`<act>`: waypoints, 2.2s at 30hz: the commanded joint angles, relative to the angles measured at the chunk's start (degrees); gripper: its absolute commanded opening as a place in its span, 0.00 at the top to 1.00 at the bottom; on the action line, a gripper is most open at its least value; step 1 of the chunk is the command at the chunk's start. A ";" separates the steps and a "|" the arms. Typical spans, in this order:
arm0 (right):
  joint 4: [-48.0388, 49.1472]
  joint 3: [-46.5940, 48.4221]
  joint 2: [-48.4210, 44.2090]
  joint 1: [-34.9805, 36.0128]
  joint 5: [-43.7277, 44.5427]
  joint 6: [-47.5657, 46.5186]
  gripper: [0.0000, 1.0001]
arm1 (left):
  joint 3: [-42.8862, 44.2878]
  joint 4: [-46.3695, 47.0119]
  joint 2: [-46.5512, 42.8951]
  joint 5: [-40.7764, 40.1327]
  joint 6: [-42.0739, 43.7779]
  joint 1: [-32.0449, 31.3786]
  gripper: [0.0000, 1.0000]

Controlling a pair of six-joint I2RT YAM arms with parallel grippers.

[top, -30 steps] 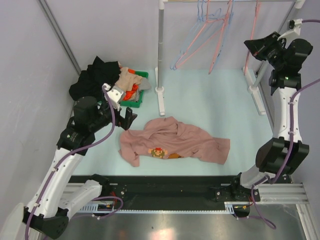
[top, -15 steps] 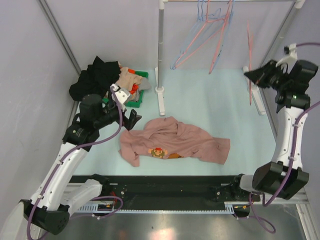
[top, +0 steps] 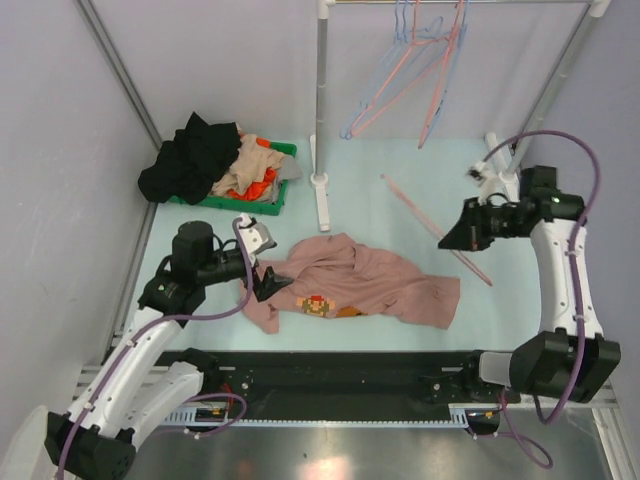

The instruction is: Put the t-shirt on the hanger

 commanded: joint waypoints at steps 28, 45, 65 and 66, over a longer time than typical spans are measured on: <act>-18.24 0.20 6.12 41.93 -6.19 -23.65 1.00 | -12.94 16.30 -1.27 -1.56 32.47 -15.54 0.24; -1.13 2.39 -1.33 42.54 3.54 -16.29 0.32 | -7.06 6.92 3.30 -1.91 12.87 -15.54 1.00; 31.42 3.10 4.80 56.25 13.58 -4.14 0.37 | 1.39 -0.49 9.81 -2.79 6.80 -15.55 1.00; 31.25 3.10 5.16 56.95 13.31 -4.22 0.41 | 1.30 -0.40 9.81 -3.23 6.88 -15.54 1.00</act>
